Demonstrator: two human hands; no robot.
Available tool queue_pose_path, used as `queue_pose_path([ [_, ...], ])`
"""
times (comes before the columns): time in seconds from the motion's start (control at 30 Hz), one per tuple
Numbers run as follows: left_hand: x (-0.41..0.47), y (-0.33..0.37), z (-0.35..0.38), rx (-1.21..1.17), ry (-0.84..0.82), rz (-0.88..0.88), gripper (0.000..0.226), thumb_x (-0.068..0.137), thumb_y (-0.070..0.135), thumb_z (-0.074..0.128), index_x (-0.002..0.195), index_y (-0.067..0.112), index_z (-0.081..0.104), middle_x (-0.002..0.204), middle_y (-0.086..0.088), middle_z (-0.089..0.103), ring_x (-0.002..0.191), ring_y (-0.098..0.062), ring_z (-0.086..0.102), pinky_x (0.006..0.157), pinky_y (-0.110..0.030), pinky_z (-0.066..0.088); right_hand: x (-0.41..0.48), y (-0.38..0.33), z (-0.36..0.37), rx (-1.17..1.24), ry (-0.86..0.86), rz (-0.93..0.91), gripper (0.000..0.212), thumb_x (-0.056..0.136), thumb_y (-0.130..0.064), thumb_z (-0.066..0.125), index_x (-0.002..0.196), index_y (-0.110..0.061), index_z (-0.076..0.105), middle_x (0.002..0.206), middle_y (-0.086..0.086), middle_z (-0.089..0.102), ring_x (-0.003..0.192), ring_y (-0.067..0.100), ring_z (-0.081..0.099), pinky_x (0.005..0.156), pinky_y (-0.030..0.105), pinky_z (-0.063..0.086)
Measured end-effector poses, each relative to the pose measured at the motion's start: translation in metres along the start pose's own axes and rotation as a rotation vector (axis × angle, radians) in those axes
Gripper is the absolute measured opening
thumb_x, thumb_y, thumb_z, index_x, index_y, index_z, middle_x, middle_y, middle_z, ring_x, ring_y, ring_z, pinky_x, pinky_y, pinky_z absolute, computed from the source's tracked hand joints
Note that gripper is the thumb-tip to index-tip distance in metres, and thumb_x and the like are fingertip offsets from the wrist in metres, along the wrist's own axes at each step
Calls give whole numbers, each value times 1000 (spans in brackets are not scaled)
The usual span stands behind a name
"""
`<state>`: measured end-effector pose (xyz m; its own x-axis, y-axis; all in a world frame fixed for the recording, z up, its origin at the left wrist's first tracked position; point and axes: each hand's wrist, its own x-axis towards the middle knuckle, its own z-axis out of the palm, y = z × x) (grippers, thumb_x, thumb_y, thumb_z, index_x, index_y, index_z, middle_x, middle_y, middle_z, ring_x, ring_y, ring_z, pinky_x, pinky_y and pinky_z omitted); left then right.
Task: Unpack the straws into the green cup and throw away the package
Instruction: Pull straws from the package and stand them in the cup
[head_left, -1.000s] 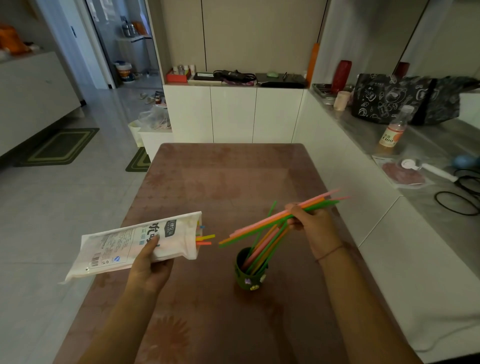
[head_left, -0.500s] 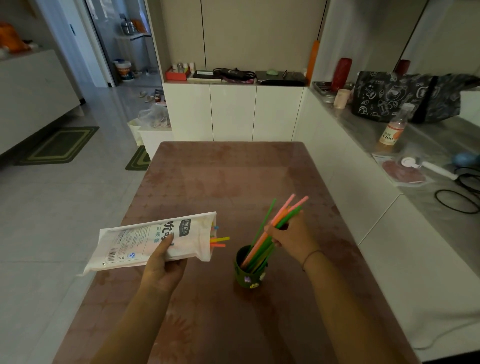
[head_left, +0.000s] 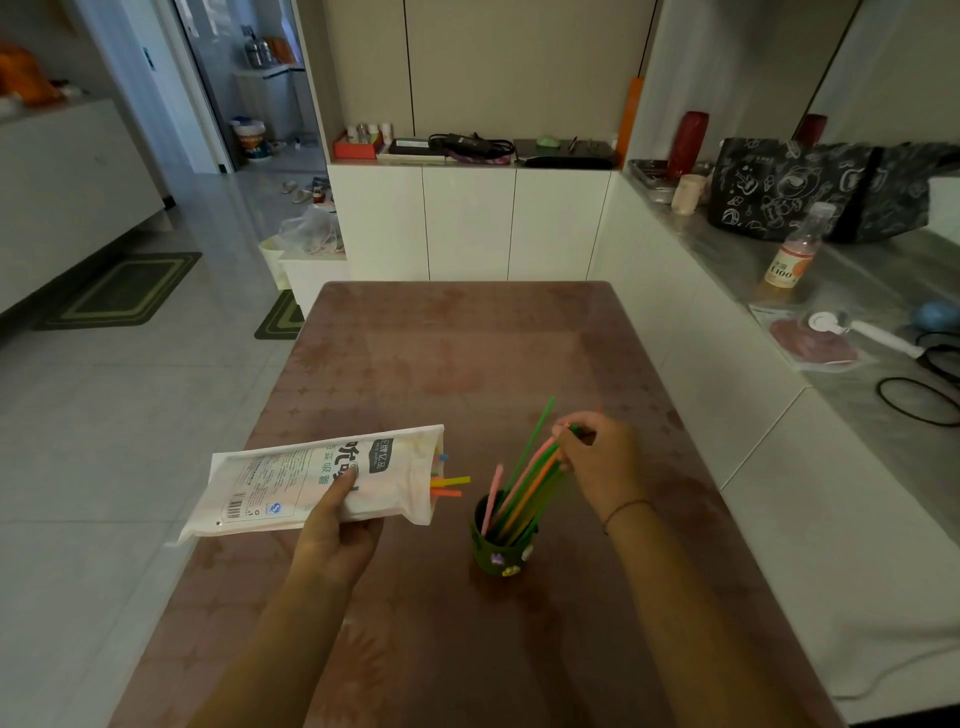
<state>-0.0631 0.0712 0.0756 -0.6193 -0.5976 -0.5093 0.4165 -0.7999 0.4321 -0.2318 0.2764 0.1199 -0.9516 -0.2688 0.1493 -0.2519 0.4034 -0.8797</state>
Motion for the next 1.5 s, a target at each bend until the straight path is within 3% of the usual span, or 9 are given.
queue_pose_path([
  [0.23,-2,0,9,3,-36,4,40,87,0,58,123,18,53,112,-5,69,110,-21,63,71,-39,60,-3,-24,-19,-112,193,-121,24,81,-28,67,102,-16,66,94,-3,53,72,9,52,70,16,40],
  [0.37,-2,4,14,14,-61,16,33,87,0,59,114,18,56,111,-5,70,110,-21,64,72,-39,60,-17,-62,-20,198,98,-164,4,83,-22,63,86,-24,66,76,-5,63,59,6,57,58,21,48],
  [0.5,-4,9,22,17,-98,54,38,87,1,59,120,18,54,119,-6,68,110,-21,65,79,-40,59,-44,-82,13,301,-304,-68,9,83,-31,63,91,-28,62,80,-6,63,55,2,60,47,18,49],
  [0.57,-5,14,26,15,-125,77,43,88,2,58,128,18,52,125,-6,65,112,-20,64,82,-40,57,-51,-82,31,242,-379,-4,22,81,-36,64,99,-26,59,90,-3,61,71,9,63,58,26,56],
  [0.67,-8,22,32,20,-166,119,50,88,2,59,134,20,49,125,-5,66,112,-21,64,82,-41,58,-47,-75,45,164,-357,115,37,82,-42,61,111,-21,54,104,0,59,94,21,60,83,40,55],
  [0.77,-11,30,38,42,-209,166,49,86,3,61,131,20,52,119,-5,70,107,-20,67,75,-39,60,-36,-70,50,222,-332,217,38,88,-43,52,111,-14,53,99,4,59,84,19,59,76,34,53],
  [0.87,-16,30,44,83,-264,206,49,87,4,60,131,22,51,120,-5,69,108,-21,67,79,-39,59,-30,-68,54,553,-296,415,28,94,-39,44,100,-14,55,87,1,55,77,14,56,69,27,49],
  [1.17,-25,19,47,345,-319,325,52,79,12,69,128,25,55,121,-5,68,107,-21,67,76,-39,59,-42,-59,58,1285,-536,828,44,98,-37,33,106,-6,63,105,14,63,94,27,60,80,41,51],
  [1.5,-26,21,45,350,-310,336,58,79,11,68,134,21,52,126,-7,65,112,-23,64,79,-39,59,-42,-49,64,1137,-525,758,27,97,-24,41,105,-14,64,100,12,67,91,27,64,74,42,57],
])
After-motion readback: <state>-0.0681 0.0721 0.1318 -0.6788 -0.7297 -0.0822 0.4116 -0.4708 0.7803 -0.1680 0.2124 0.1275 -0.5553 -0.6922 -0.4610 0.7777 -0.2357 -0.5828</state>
